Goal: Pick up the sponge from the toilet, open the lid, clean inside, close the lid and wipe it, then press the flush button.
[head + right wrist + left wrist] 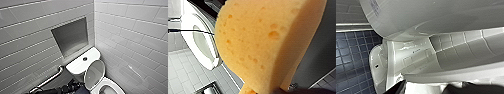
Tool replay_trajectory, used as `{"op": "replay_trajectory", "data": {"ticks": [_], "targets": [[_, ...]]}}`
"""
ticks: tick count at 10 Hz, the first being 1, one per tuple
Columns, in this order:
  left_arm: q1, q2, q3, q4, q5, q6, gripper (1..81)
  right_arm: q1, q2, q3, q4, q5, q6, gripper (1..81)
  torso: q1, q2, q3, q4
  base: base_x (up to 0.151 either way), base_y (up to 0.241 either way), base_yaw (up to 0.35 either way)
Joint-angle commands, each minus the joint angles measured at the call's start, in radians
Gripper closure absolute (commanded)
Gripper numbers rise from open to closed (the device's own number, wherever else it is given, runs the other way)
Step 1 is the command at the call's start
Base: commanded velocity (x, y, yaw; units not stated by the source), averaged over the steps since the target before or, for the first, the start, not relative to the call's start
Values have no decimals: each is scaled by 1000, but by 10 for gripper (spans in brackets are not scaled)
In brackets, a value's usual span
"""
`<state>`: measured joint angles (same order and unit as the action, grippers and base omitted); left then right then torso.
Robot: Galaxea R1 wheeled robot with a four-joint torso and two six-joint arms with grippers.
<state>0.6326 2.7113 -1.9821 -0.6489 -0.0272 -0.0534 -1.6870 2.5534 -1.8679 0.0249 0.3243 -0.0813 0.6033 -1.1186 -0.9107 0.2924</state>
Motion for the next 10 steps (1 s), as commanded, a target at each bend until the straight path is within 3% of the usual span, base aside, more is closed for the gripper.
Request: {"op": "replay_trajectory", "data": {"ticks": [1, 5, 10], "targets": [[-129, -77, 57, -12, 4, -12, 10, -17, -6, 32, -28, -74, -2, 811, 0, 0, 0, 0, 0, 0, 0], [-129, -53, 0, -9, -49, -190, 10, -18, -3, 30, -26, -74, -2, 811, 0, 0, 0, 0, 0, 0, 0], [-149, 84, -41, 3, -37, -198, 10, -18, -2, 24, -22, -74, 0, 811, 0, 0, 0, 0, 0, 0, 0]]}}
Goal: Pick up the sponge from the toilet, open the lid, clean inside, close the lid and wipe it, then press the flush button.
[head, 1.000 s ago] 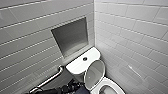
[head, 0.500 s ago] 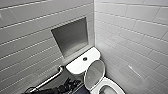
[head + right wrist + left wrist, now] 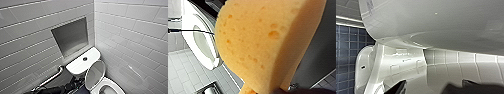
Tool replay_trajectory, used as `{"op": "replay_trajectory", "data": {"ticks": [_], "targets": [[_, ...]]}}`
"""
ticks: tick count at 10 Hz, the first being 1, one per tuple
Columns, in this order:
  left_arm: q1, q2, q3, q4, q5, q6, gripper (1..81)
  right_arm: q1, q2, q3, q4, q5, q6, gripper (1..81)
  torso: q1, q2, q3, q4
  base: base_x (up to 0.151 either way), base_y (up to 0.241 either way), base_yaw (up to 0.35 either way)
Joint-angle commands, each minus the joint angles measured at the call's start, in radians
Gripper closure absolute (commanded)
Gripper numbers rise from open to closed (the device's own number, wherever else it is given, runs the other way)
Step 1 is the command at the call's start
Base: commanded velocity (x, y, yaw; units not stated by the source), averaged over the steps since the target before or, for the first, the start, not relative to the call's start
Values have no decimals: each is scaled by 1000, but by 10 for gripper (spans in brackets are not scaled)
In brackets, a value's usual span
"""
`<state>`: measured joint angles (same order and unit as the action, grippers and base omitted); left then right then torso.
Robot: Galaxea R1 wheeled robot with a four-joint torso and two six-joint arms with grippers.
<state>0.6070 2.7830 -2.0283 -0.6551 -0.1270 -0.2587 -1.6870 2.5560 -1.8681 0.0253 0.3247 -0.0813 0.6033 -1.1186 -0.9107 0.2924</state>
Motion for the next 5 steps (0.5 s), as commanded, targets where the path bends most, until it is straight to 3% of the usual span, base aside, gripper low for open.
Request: {"op": "replay_trajectory", "data": {"ticks": [1, 2, 5], "targets": [[-118, 24, 23, 26, 85, 19, 10, -15, -4, 24, -22, -75, 0, 811, 0, 0, 0, 0, 0, 0, 0], [-97, 27, 65, 122, 170, 26, 10, -11, -4, 21, -22, -75, 2, 811, 0, 0, 0, 0, 0, 0, 0], [0, 17, 152, 291, 200, 26, 10, 16, -1, 9, -21, -76, 3, 811, 0, 0, 0, 0, 0, 0, 0]]}}
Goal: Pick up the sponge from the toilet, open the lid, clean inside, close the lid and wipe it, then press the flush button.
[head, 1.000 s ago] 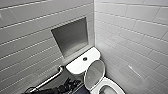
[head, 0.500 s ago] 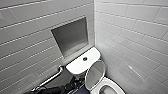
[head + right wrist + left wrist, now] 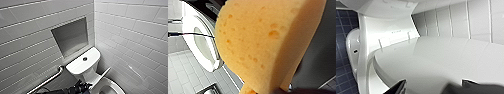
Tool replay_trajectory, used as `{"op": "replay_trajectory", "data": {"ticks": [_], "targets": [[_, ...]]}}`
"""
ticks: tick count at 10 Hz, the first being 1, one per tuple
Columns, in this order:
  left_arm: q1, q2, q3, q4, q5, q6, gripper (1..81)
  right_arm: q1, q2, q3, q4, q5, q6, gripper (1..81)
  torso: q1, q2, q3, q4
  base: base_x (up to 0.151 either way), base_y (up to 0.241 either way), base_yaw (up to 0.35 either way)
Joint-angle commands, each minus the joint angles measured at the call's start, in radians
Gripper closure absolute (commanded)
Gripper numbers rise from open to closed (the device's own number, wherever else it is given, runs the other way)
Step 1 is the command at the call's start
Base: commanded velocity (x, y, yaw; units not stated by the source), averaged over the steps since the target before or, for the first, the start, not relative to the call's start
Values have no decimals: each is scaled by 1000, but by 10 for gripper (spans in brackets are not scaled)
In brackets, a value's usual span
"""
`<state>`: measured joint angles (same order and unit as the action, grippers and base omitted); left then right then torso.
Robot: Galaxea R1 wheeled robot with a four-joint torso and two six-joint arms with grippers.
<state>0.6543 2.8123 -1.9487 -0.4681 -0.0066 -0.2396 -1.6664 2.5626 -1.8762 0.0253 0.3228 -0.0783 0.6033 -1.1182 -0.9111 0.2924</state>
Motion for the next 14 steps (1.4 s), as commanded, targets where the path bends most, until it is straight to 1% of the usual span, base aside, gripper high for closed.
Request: {"op": "replay_trajectory", "data": {"ticks": [1, 3, 4, 5, 6, 8, 10, 11, 12, 13, 14], "targets": [[-20, -35, 68, 167, 127, 8, 10, -2, -8, 17, -21, -77, 0, 811, 0, 0, 0, 0, 0, 0, 0], [35, -94, 70, 356, 246, 9, 10, 4, 1, 10, -22, -76, 0, 811, 0, 0, 0, 0, 0, 0, 0], [74, -118, 70, 466, 321, 11, 10, 12, 4, -9, -16, -76, 3, 811, 0, 0, 0, 0, 0, 0, 0], [121, -140, 65, 532, 343, 11, 10, 13, 3, -17, -15, -74, 8, 811, 0, 0, 0, 0, 0, 0, 0], [178, -155, 62, 594, 343, 11, 10, 16, 3, -24, -12, -71, 9, 811, 0, 0, 0, 0, 0, 0, 0], [293, -164, 44, 712, 358, 11, 10, 35, 6, -61, 30, -71, 12, 811, 0, 0, 0, 0, 0, 0, 0], [422, -158, -53, 802, 349, 11, 10, 64, 11, -84, 88, -71, 12, 811, 0, 0, 0, 0, 0, 0, 0], [463, -146, -107, 812, 346, 13, 10, 88, -2, -78, 125, -65, 23, 811, 0, 0, 0, 0, 0, 0, 0], [492, -132, -150, 810, 344, 31, 10, 116, -31, -49, 136, -30, 57, 811, 0, 0, 0, 0, 0, 0, 0], [512, -122, -167, 810, 344, 46, 10, 145, -81, 12, 131, 10, 83, 811, 0, 0, 0, 0, 0, 0, 0], [535, -120, -156, 810, 350, 74, 10, 176, -144, 95, 137, 56, 100, 811, 0, 0, 0, 0, 0, 0, 0]]}}
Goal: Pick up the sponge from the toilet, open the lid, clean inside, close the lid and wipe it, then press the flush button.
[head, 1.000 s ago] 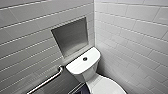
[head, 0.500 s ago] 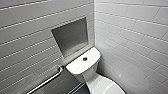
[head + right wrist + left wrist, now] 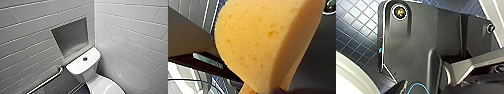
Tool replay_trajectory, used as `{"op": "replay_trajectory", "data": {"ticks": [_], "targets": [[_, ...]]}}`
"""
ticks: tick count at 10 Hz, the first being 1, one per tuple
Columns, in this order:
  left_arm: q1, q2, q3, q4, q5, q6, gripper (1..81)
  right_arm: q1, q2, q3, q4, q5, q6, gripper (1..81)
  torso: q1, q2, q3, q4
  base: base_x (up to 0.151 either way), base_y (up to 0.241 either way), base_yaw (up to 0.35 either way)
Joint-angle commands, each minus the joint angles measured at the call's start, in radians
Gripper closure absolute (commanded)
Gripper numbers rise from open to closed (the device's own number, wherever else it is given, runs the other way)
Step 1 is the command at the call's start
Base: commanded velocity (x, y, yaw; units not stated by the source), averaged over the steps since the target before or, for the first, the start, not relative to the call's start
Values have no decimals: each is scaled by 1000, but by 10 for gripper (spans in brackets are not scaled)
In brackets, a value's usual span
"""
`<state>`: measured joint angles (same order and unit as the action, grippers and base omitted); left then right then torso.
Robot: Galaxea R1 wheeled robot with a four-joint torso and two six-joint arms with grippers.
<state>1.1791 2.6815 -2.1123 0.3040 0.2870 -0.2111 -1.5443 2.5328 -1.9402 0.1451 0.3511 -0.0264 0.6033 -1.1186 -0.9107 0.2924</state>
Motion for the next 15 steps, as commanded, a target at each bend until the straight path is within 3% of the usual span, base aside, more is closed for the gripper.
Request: {"op": "replay_trajectory", "data": {"ticks": [1, 3, 8, 12, 13, 15], "targets": [[42, 12, 9, 38, 58, 84, 10, 98, -173, 224, 17, 43, 77, 811, 0, 0, 0, 0, 0, 0, 0], [98, 14, -9, 38, 52, 127, 10, 190, -272, 326, 28, 42, 117, 811, 0, 0, 0, 0, 0, 0, 0], [136, 117, -158, 40, 46, 130, 10, 416, -454, 543, 83, -15, 120, 811, 0, 0, 0, 0, 0, 0, 0], [152, 175, -225, 40, 46, 130, 10, 561, -411, 428, 157, -95, 120, 811, 0, 0, 0, 0, 0, 0, 0], [156, 189, -244, 38, 46, 128, 10, 587, -389, 381, 180, -98, 121, 811, 0, 0, -55, 0, 0, 0, 0], [169, 209, -278, 38, 46, 128, 10, 657, -342, 310, 215, -110, 121, 811, 0, 0, -113, 0, 0, 0, 0]]}}
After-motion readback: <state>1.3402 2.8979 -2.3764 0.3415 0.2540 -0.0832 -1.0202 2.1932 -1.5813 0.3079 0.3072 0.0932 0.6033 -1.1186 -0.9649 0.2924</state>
